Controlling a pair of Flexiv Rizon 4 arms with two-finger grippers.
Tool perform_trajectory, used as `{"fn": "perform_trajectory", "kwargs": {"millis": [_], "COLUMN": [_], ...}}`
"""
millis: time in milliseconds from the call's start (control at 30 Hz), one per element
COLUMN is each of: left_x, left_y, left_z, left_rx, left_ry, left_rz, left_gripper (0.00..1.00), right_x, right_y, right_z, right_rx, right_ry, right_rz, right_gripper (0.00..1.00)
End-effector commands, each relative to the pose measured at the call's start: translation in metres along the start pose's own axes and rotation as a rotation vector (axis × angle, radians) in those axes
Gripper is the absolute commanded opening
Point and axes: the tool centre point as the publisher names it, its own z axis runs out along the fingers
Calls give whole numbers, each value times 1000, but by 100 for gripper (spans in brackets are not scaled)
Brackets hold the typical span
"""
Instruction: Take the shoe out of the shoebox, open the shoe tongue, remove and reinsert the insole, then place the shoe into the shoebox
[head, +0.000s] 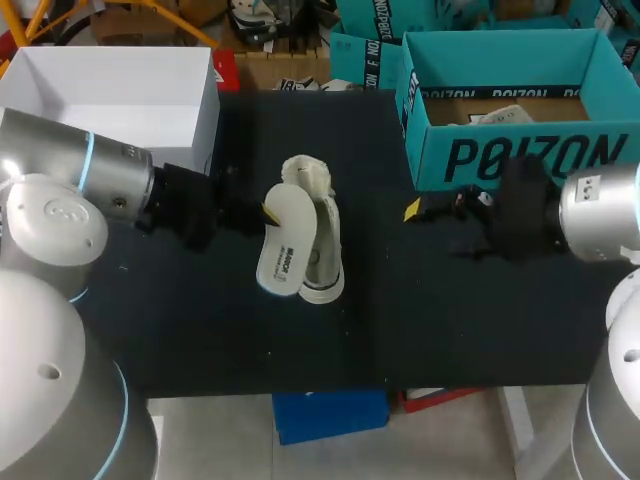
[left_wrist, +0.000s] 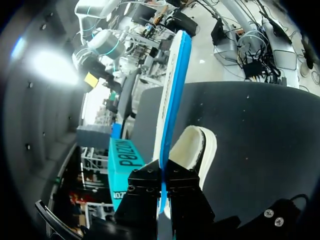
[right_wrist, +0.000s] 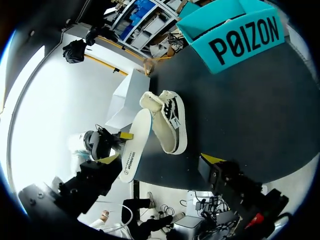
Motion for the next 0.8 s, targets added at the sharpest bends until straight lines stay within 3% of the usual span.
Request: {"fn": "perform_trajectory", "kwargs": {"millis": [33,533,800], "left_x": [-3,-14,-7], "left_y": [-1,-9,-34], "left_z": [5,14,24], "left_rx": [3,70,156], "left_ry": [70,112,162], "left_rz": [1,8,-54], "left_gripper": [0,0,0], "right_x": [-2,-2,-2], "right_y": [-3,-3,-3], "right_z": [-22,-22,-22], "right_rx": [5,5,5], "right_ry": [44,44,44], "right_rz": [-22,-22,-22], "right_gripper": [100,100,100]}}
